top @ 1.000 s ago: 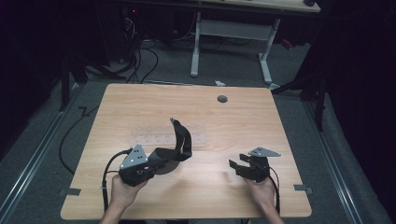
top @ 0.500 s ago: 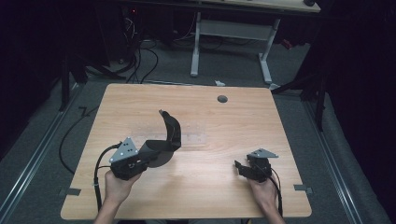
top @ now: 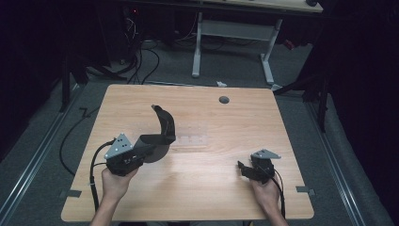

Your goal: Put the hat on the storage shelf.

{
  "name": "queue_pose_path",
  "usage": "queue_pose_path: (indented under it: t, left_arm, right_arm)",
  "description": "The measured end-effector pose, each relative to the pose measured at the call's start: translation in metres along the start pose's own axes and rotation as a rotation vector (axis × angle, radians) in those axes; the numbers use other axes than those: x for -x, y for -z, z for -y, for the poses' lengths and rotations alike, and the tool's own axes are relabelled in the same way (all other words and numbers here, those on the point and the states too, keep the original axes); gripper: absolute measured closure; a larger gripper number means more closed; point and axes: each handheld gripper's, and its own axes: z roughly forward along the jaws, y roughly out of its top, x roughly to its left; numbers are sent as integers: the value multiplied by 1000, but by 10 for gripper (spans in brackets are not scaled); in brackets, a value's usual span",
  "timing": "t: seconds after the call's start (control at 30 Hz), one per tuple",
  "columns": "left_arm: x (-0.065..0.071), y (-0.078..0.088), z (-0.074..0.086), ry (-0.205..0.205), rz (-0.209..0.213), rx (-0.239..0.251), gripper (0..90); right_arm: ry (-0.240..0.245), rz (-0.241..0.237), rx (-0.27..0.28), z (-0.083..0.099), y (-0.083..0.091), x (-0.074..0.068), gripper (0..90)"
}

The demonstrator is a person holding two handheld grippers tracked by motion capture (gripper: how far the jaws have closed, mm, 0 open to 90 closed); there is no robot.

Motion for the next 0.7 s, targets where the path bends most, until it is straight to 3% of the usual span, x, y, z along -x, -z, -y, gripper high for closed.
queue_pose_path:
  t: [0.23, 0.4, 0.7]
  left_arm:
    - [-7, 1, -9, -5, -26, 28, 864]
    - [-16, -1, -14, 19, -44, 49, 863]
    - [-29, -5, -25, 5, -94, 78, 862]
  right_arm:
    - [0, 1, 0, 0, 0, 0, 366]
    - [0, 1, 0, 0, 0, 0, 366]
    - [0, 1, 0, 0, 0, 0, 366]
